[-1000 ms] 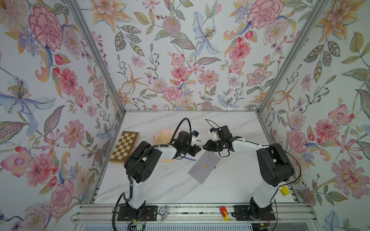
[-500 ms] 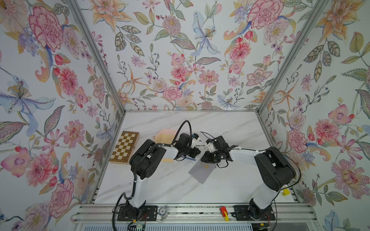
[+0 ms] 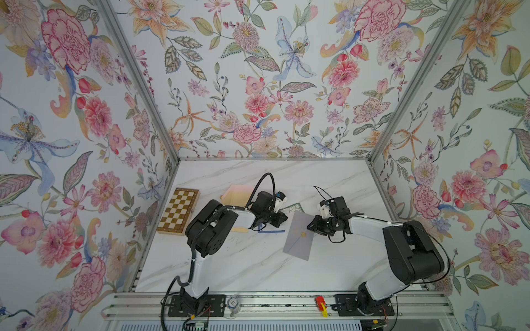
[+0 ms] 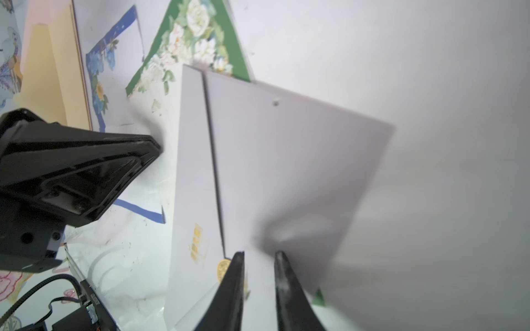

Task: Fold the letter paper in half and place it into the envelope
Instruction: Adjust the envelope at the center of the board.

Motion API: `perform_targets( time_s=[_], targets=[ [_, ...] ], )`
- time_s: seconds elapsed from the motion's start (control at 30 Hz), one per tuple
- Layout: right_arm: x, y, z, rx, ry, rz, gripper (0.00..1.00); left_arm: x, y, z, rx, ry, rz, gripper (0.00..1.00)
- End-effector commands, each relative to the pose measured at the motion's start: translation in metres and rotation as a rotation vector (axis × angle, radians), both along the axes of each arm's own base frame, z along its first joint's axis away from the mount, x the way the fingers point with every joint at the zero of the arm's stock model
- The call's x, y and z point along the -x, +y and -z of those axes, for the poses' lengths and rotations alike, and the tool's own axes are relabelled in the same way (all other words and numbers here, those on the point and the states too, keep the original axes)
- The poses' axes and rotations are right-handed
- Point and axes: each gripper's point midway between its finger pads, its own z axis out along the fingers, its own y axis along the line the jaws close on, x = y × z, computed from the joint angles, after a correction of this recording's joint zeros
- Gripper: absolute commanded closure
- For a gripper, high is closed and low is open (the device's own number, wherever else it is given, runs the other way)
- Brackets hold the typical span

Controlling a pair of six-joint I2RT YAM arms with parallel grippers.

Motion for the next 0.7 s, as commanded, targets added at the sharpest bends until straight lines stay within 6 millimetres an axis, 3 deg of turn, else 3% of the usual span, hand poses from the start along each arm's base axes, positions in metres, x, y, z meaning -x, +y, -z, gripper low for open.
perform_targets(
  time_s=[0.0,0.17,0.27,0.4,0.67],
  targets=[
    [0.014,-0.018,0.003,0.041,0.057,0.01,0.79,0.013,0.025,0.036,-0.106,0.079,-0.02,0.91],
    [-0.005,0.037,-0.057,-0.085,-0.114,-0.146,0.78,0.009,0.018,0.023,-0.051,0.067,-0.022,0.91],
    [-0.003,0.069,-0.069,-0.115,-0.136,-0.181,0.77,0.007,0.013,0.016,-0.013,0.065,-0.024,0.91],
    [0.004,0.102,-0.056,-0.148,-0.102,-0.197,0.79,0.008,0.013,0.017,-0.004,0.072,-0.025,0.91],
    [0.025,0.136,-0.021,-0.166,-0.025,-0.233,0.81,0.009,0.018,0.02,-0.012,0.08,-0.029,0.92]
  ],
)
